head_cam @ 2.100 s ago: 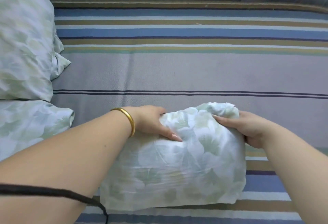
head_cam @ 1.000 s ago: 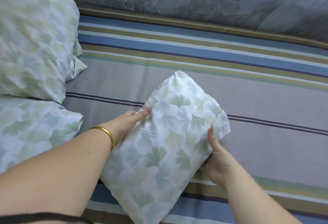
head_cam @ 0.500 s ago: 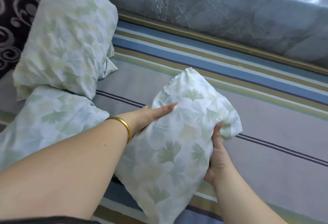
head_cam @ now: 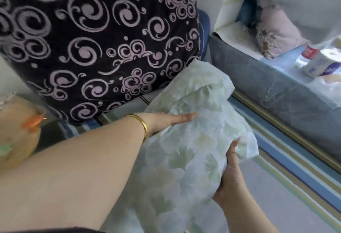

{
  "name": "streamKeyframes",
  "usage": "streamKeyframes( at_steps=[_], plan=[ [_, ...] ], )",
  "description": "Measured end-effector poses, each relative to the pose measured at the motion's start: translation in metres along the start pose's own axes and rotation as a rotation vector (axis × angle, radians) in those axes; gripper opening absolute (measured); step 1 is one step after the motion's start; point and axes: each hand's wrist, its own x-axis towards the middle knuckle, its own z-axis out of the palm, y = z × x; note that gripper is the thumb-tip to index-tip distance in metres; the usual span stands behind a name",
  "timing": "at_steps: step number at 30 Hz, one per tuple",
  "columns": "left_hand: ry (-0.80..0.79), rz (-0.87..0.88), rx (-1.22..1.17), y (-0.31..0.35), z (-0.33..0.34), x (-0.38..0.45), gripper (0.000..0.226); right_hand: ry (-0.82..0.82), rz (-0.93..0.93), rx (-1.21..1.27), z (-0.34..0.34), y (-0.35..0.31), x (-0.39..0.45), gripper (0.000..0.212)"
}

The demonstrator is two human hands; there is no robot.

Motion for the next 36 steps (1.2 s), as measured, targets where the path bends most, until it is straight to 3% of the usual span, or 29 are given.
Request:
streamKeyframes(
  at_steps=[2, 7, 13, 16, 21, 28, 32, 34, 36],
  plan=[
    [-0.011, -0.017, -0.029, -0.01, -0.056, 0.004, 0.11, -0.042, 0.027, 0.01, 0.039, 0.016, 0.043, 0.093],
    [0.04, -0.123, -0.033, -0.05, -0.179, 0.018, 0.099, -0.003, 0.071, 0.033, 0.109, 0.076, 0.146, 0.086],
    [0.153, -0.207, -0.027, -0.117, -0.247, 0.063, 0.096, 0.097, 0.157, 0.084, 0.113, 0.136, 0.229, 0.083],
    [0.161, -0.238, -0.066, -0.142, -0.256, 0.092, 0.088, 0.216, 0.138, 0.053, 0.101, 0.155, 0.257, 0.087],
    [0.123, -0.246, -0.042, -0.16, -0.259, 0.134, 0.094, 0.422, 0.131, 0.02, 0.087, 0.179, 0.282, 0.091],
    [0.368, -0.321, 0.136, -0.156, -0.243, 0.158, 0.133, 0.585, 0.258, -0.167, 0.071, 0.17, 0.296, 0.12],
    [0.515, -0.32, 0.297, -0.147, -0.229, 0.152, 0.132, 0.745, 0.23, -0.257, 0.067, 0.153, 0.287, 0.133],
    [0.586, -0.298, 0.357, -0.142, -0.219, 0.145, 0.115, 0.778, 0.22, -0.366, 0.064, 0.142, 0.275, 0.123],
    [0.626, -0.274, 0.381, -0.139, -0.208, 0.14, 0.094, 0.74, 0.225, -0.375, 0.058, 0.13, 0.259, 0.095]
  ],
)
